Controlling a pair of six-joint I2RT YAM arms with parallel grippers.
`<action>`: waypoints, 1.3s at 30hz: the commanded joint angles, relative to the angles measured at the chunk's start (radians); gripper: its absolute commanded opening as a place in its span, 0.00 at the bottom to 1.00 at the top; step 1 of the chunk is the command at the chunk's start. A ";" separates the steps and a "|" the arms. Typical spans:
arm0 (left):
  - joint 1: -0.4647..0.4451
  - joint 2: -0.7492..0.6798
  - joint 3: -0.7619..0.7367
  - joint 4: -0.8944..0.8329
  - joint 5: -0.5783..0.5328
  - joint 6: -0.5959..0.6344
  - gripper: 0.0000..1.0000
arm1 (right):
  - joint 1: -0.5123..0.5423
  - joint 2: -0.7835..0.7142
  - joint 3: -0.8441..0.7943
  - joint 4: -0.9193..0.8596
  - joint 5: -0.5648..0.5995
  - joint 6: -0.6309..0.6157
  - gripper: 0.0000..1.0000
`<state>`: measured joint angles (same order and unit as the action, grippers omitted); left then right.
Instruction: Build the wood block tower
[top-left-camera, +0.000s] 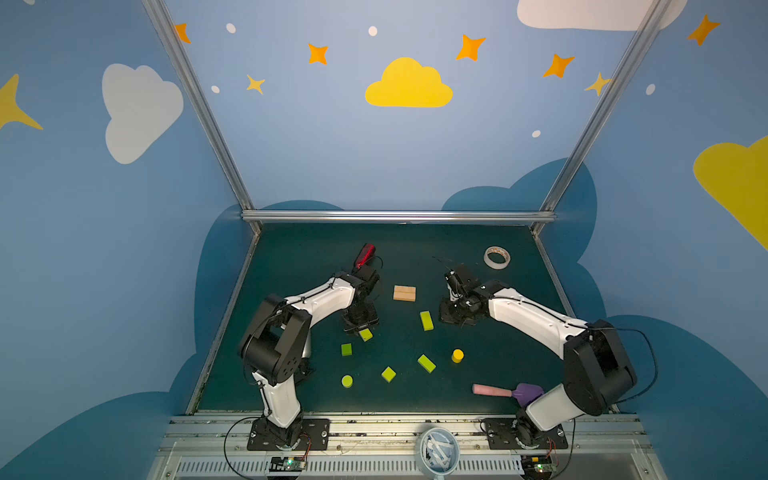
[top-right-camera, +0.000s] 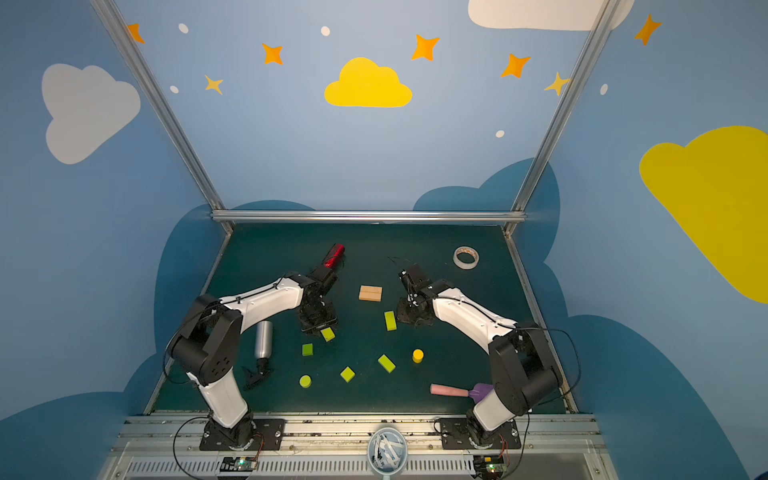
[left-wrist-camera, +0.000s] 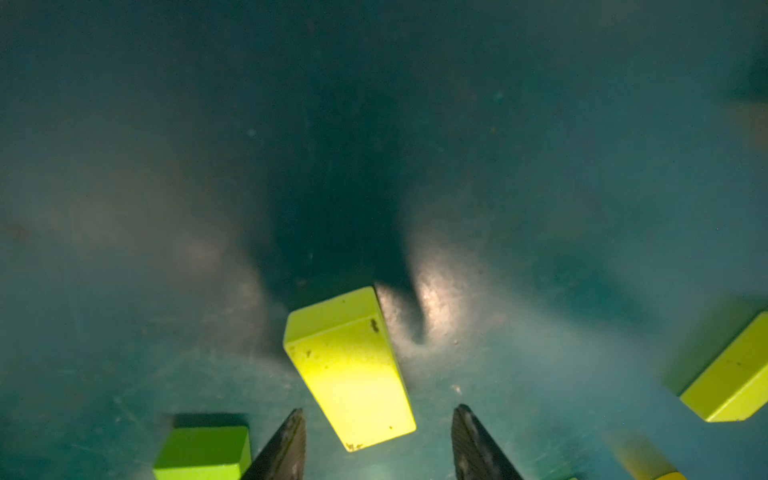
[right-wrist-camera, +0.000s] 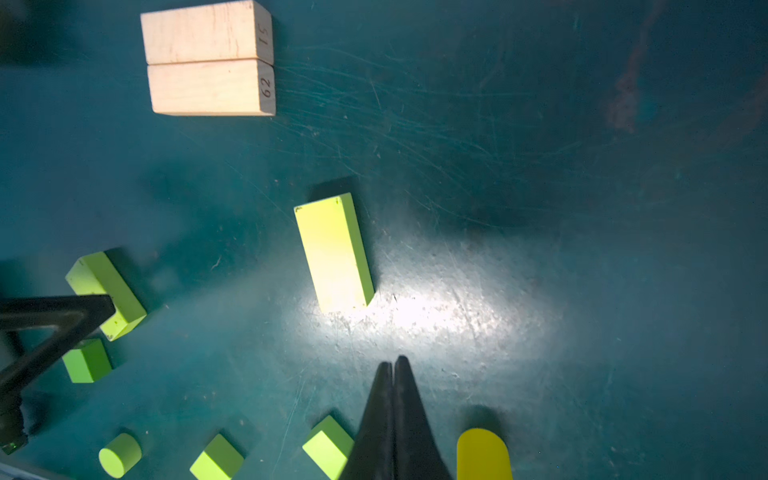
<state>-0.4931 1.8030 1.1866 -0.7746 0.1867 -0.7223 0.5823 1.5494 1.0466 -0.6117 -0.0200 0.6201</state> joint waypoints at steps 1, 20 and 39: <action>0.013 0.021 0.022 -0.024 -0.016 -0.004 0.55 | -0.013 -0.044 -0.018 0.011 0.015 0.000 0.00; 0.023 0.072 0.045 -0.018 -0.003 0.024 0.44 | -0.030 -0.037 -0.022 0.019 0.002 0.003 0.00; -0.002 0.061 0.064 -0.072 -0.040 0.070 0.41 | -0.031 -0.017 -0.020 0.021 -0.015 0.004 0.00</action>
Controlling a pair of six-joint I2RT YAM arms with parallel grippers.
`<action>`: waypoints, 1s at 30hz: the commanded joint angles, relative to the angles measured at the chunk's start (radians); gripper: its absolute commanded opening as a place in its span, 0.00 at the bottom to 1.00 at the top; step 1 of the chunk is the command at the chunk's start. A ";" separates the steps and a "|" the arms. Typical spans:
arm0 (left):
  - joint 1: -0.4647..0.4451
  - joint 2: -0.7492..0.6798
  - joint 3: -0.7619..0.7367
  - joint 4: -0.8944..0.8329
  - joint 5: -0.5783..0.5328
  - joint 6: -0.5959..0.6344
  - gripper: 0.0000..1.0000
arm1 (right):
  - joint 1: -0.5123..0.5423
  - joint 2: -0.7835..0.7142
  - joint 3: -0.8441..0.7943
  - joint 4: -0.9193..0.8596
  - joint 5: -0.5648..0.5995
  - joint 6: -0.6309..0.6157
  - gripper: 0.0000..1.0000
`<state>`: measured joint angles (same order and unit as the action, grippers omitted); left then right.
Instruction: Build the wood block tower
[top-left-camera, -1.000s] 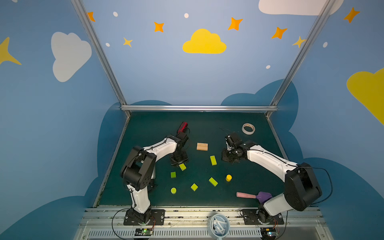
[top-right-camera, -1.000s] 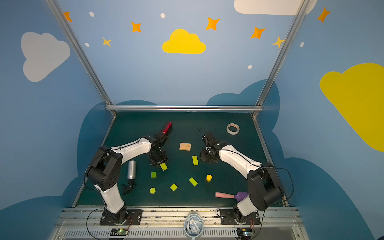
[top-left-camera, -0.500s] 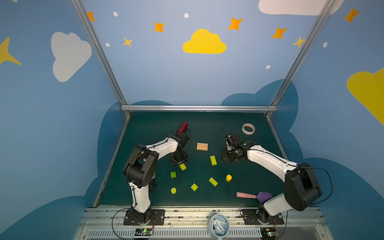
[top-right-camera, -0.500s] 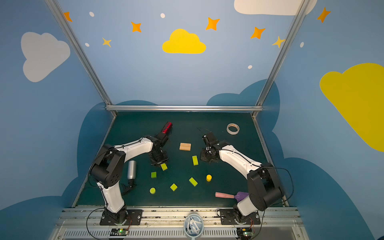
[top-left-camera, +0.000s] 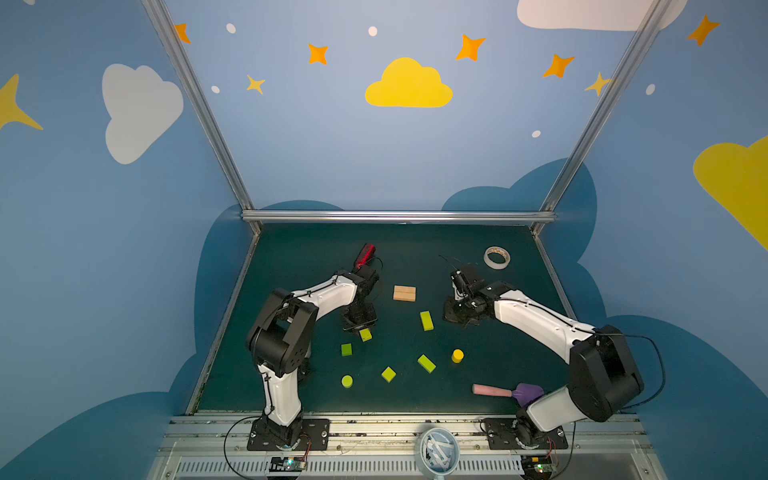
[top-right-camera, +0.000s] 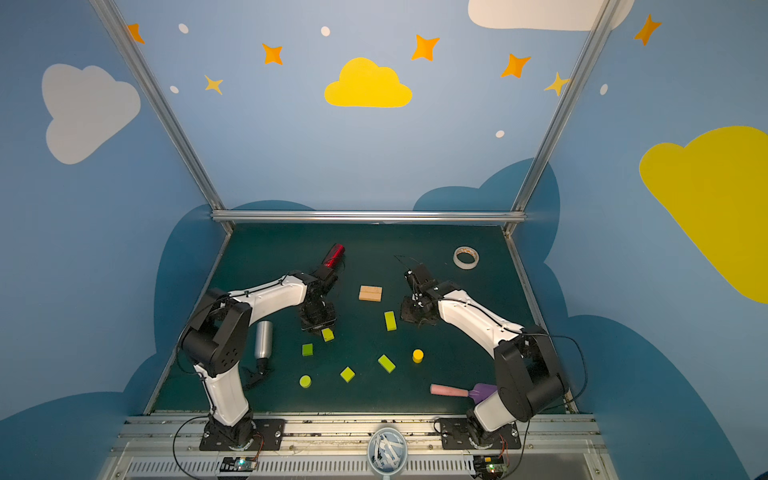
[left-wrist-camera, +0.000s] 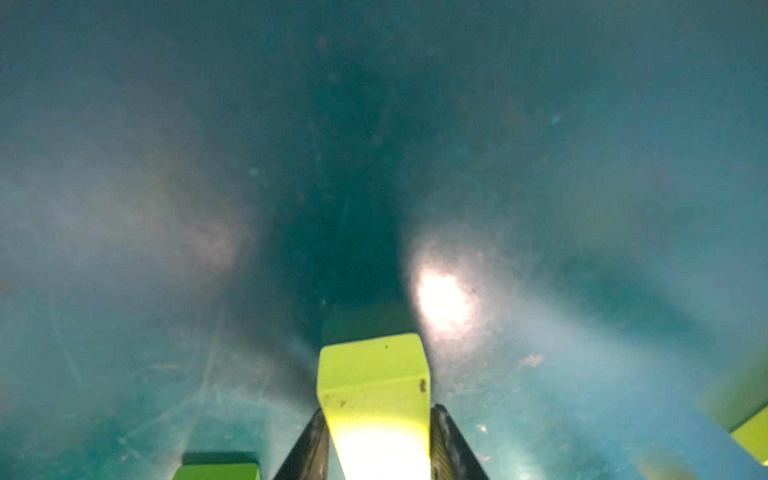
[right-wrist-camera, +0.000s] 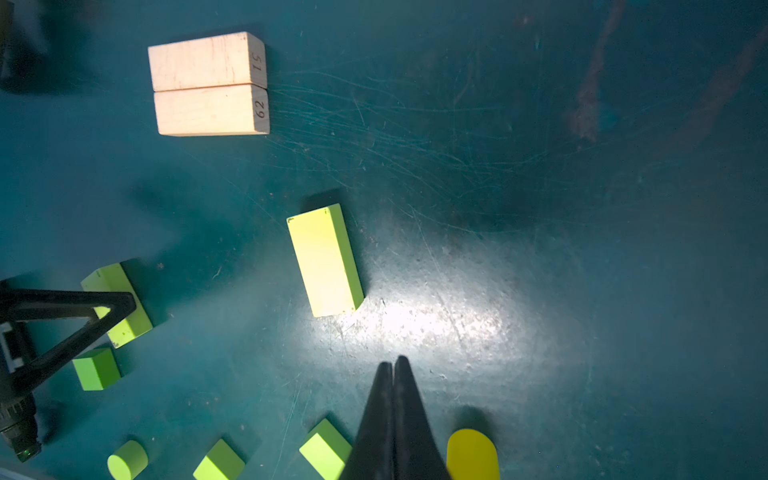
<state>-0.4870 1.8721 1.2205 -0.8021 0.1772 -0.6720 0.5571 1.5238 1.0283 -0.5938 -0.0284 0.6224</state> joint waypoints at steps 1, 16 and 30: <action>-0.010 -0.008 0.032 -0.048 -0.036 0.022 0.41 | -0.006 0.009 -0.002 0.005 -0.007 0.003 0.00; -0.018 0.009 0.037 -0.063 -0.056 0.024 0.39 | -0.005 0.011 -0.008 0.007 -0.010 0.008 0.00; -0.020 0.015 0.039 -0.060 -0.053 0.028 0.33 | -0.005 0.010 -0.010 0.007 -0.013 0.011 0.00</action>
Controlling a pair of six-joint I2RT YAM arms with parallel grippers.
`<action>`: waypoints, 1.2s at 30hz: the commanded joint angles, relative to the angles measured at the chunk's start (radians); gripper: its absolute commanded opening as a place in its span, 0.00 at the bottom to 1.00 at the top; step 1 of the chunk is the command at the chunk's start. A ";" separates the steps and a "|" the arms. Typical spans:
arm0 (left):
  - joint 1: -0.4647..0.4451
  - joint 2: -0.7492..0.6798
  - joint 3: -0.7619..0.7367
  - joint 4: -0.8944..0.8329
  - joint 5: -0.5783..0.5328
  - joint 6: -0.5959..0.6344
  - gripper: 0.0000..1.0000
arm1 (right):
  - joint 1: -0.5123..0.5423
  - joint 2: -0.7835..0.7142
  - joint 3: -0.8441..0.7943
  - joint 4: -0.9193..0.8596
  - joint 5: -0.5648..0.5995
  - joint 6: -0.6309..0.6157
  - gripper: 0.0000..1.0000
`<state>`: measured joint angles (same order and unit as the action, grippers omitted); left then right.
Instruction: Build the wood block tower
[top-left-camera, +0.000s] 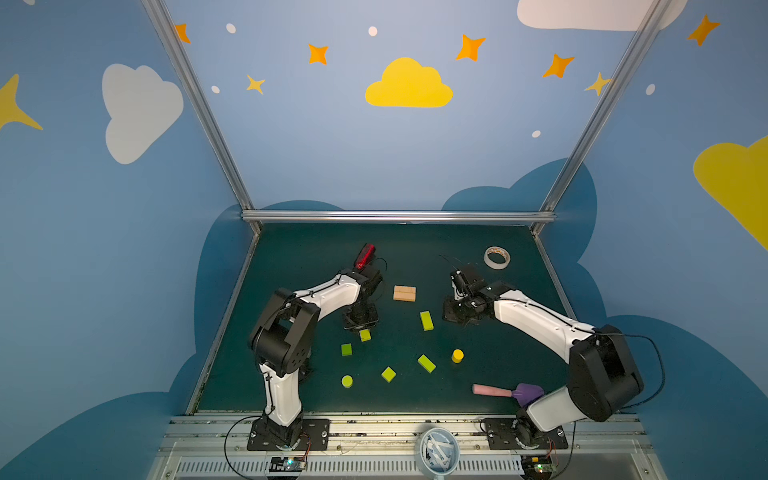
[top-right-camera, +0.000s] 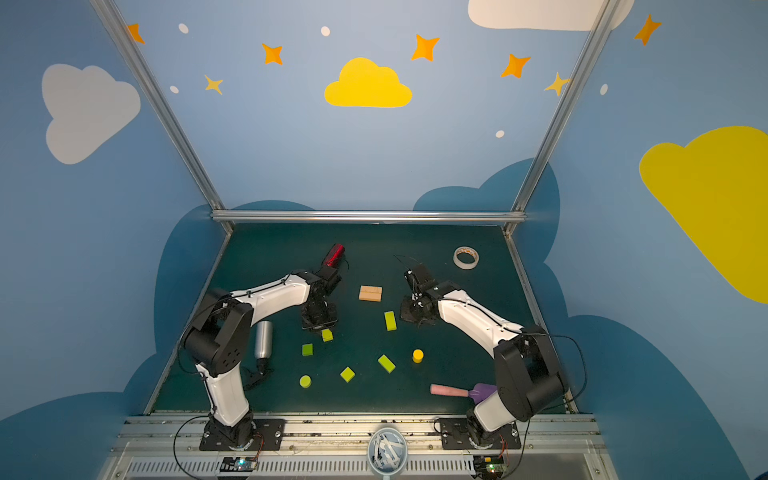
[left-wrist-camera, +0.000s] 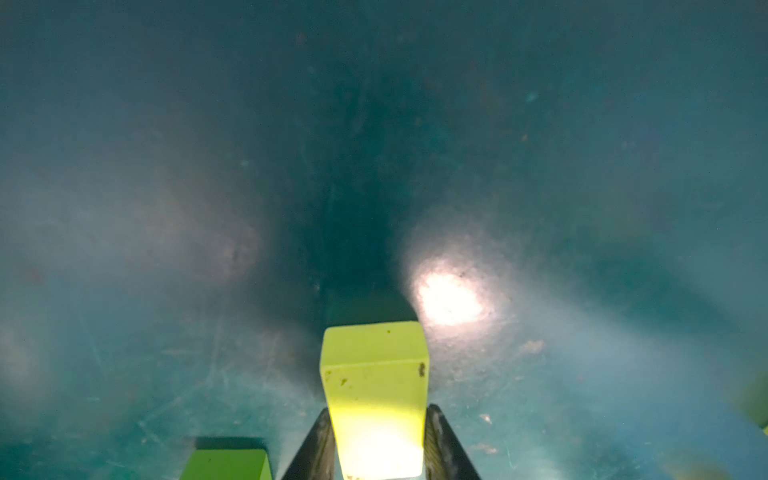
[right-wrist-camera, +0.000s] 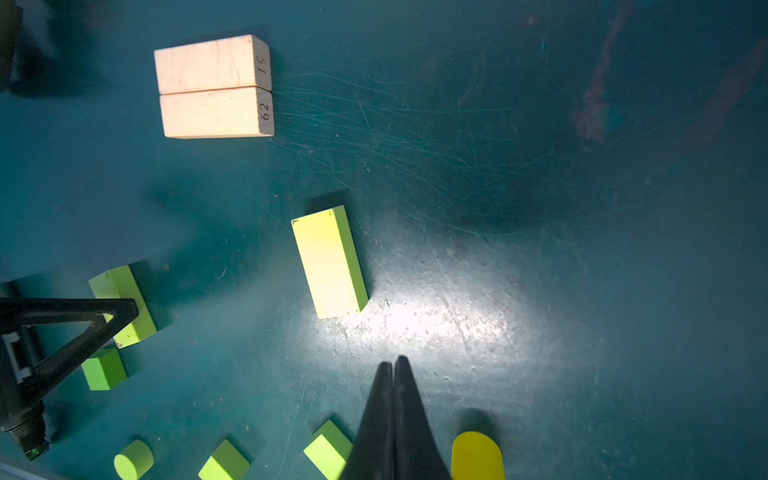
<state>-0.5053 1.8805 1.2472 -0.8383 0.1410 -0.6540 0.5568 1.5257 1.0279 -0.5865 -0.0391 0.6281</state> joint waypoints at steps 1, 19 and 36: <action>-0.004 0.006 0.012 -0.024 -0.017 0.011 0.32 | -0.005 0.009 -0.010 -0.001 -0.002 0.005 0.00; -0.007 0.001 0.063 -0.074 -0.029 0.064 0.15 | -0.005 0.012 -0.002 -0.011 -0.005 0.003 0.00; -0.012 0.077 0.363 -0.223 -0.019 0.174 0.13 | -0.006 0.005 0.006 -0.025 -0.002 -0.009 0.00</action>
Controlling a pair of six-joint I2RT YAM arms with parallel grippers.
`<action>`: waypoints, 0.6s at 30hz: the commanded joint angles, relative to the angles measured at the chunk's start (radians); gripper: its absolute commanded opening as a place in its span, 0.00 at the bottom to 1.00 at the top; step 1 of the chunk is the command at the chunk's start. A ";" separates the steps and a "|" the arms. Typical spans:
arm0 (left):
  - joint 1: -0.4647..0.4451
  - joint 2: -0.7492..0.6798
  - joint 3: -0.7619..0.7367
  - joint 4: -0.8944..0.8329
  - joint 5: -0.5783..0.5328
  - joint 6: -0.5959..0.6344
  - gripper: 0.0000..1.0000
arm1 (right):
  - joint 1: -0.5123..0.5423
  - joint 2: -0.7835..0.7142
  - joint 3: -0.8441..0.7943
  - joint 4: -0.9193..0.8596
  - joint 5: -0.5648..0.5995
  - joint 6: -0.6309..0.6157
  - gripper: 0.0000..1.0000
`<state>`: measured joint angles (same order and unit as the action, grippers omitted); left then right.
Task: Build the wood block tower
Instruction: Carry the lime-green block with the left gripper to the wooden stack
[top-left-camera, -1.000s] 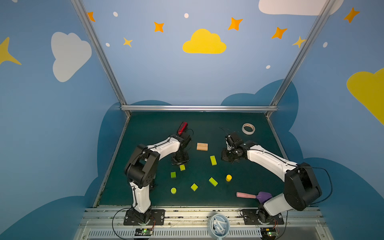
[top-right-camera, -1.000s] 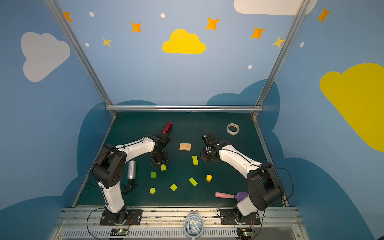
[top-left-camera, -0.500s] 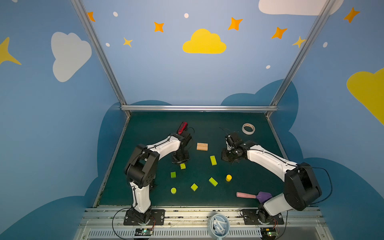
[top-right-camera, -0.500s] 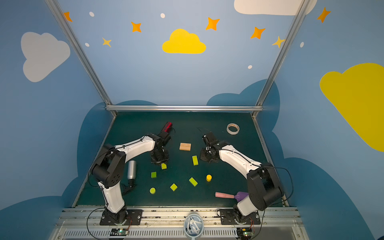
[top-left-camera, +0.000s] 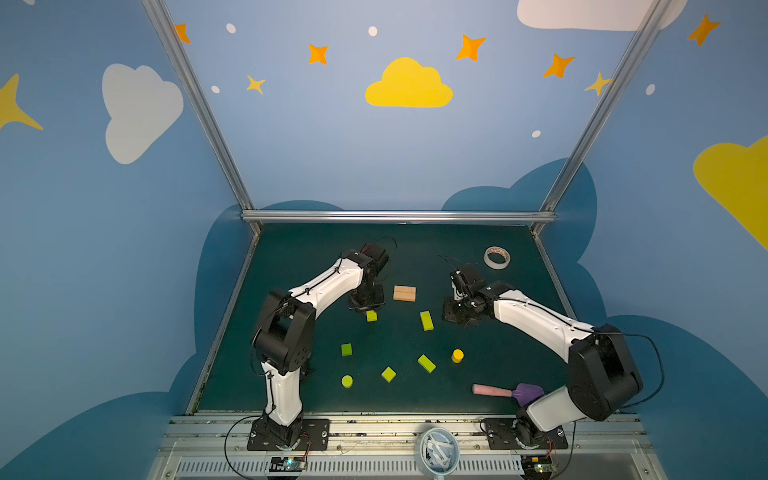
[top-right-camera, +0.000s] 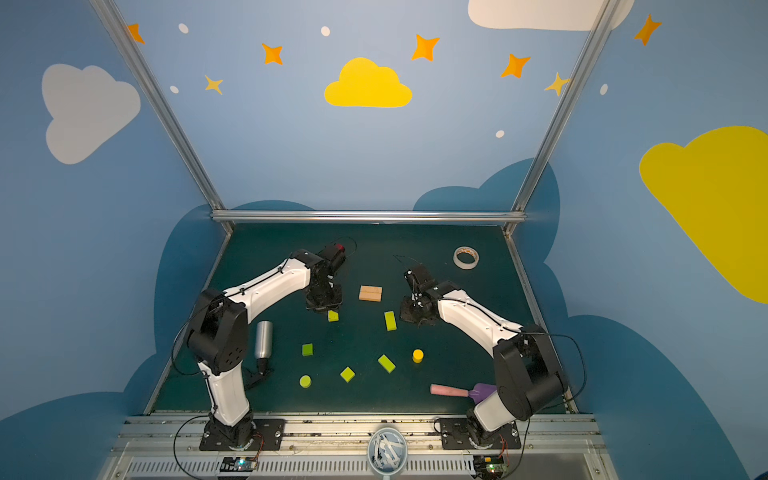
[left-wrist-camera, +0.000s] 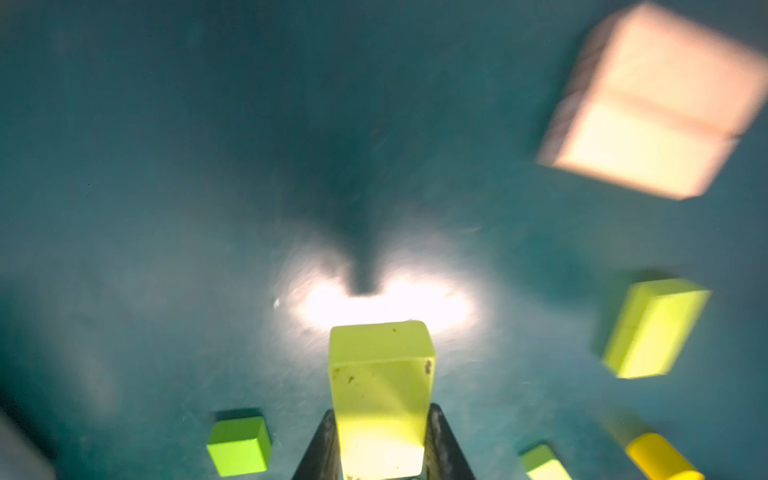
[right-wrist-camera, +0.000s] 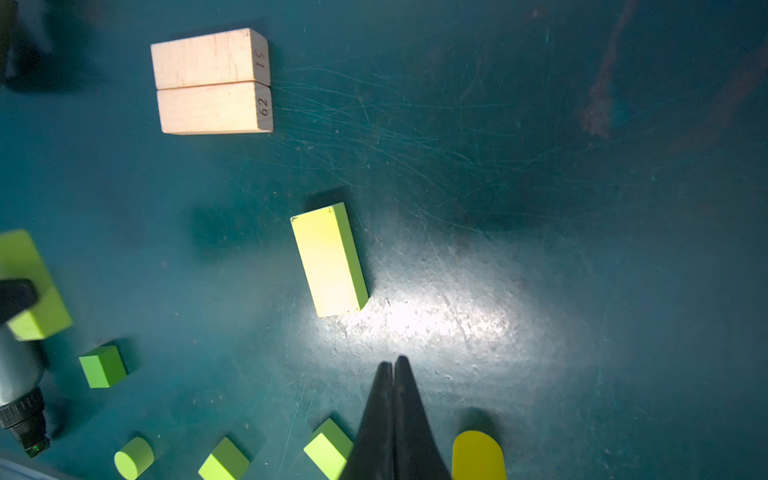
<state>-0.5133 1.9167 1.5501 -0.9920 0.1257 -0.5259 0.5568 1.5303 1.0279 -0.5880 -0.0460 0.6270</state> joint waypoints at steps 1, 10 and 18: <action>-0.004 0.056 0.089 -0.081 -0.002 0.053 0.13 | -0.006 -0.001 0.005 -0.025 0.006 -0.009 0.00; -0.014 0.201 0.359 -0.197 0.002 0.136 0.12 | -0.019 -0.041 -0.037 -0.033 0.018 -0.007 0.01; -0.022 0.351 0.597 -0.292 0.038 0.258 0.12 | -0.036 -0.059 -0.057 -0.040 0.011 -0.013 0.01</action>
<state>-0.5316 2.2303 2.0888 -1.2064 0.1421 -0.3416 0.5278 1.5009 0.9836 -0.6060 -0.0425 0.6231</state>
